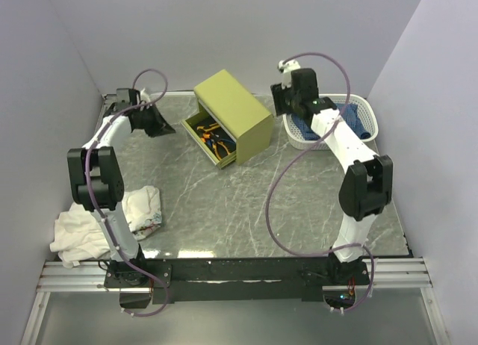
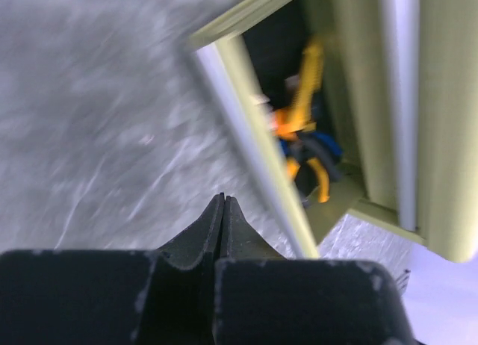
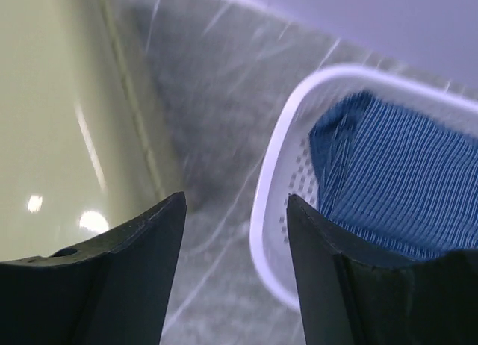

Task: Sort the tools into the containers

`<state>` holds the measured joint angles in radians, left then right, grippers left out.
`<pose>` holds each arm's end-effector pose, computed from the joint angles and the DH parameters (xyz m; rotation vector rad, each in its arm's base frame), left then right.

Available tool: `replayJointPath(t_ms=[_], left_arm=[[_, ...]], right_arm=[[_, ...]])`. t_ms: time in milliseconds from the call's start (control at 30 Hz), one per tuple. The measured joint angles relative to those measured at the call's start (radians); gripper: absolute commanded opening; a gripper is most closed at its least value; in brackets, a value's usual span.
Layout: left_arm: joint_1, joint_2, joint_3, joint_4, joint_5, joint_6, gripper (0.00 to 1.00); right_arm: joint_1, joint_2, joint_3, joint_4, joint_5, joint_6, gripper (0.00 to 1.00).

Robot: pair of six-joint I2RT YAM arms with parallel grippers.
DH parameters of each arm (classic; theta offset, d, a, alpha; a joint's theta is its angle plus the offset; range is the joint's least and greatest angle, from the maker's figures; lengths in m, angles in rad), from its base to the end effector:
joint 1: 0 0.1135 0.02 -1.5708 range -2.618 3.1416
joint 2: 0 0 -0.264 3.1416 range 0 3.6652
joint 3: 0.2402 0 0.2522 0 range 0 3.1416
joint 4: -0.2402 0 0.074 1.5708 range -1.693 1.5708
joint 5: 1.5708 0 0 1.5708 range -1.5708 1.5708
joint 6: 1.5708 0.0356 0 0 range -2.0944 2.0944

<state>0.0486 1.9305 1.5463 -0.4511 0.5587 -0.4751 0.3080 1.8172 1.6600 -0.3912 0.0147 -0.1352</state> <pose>0.4328 0.0022 0.2472 -0.3652 2.3878 -0.8689 0.4092 0.1296 0.3333 -0.4575 2.0704 0.0871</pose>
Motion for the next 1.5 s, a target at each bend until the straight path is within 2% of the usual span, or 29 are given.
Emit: replayJointPath(t_ms=[100,267,467,633,800,933,1067,1233,1300,1400,1433,1500], left_arm=[[0.027,0.005,-0.053,-0.004,0.001,-0.016,0.01],[0.016,0.044,-0.058,0.023,0.042,-0.027,0.01],[-0.008,0.109,-0.058,0.073,0.111,-0.038,0.01],[-0.058,0.169,-0.052,0.119,0.188,-0.043,0.01],[-0.114,0.218,-0.051,0.188,0.265,-0.075,0.01],[-0.148,0.262,-0.053,0.354,0.335,-0.192,0.01],[-0.169,0.314,-0.029,0.521,0.391,-0.309,0.01],[-0.192,0.392,0.043,0.605,0.442,-0.401,0.02],[-0.191,0.394,0.044,0.607,0.446,-0.417,0.07],[-0.189,0.393,0.032,0.613,0.440,-0.431,0.25],[-0.189,0.388,0.024,0.614,0.438,-0.430,0.37],[-0.185,0.368,-0.011,0.608,0.429,-0.424,0.48]], right_arm=[[-0.023,0.070,0.094,0.048,-0.013,0.022,0.63],[-0.033,0.187,0.246,0.079,-0.039,0.029,0.64],[-0.042,0.332,0.352,0.083,-0.108,0.035,0.60],[-0.064,0.409,0.368,0.059,-0.263,0.057,0.55],[-0.091,0.414,0.370,0.047,-0.445,0.094,0.51],[-0.104,0.414,0.369,0.053,-0.558,0.119,0.51],[-0.117,0.414,0.346,0.078,-0.611,0.146,0.51],[-0.128,0.413,0.330,0.092,-0.625,0.164,0.53],[-0.128,0.412,0.330,0.092,-0.623,0.165,0.56],[-0.128,0.410,0.329,0.091,-0.606,0.168,0.59],[-0.128,0.409,0.329,0.087,-0.597,0.169,0.61],[-0.127,0.403,0.328,0.081,-0.578,0.167,0.66]])
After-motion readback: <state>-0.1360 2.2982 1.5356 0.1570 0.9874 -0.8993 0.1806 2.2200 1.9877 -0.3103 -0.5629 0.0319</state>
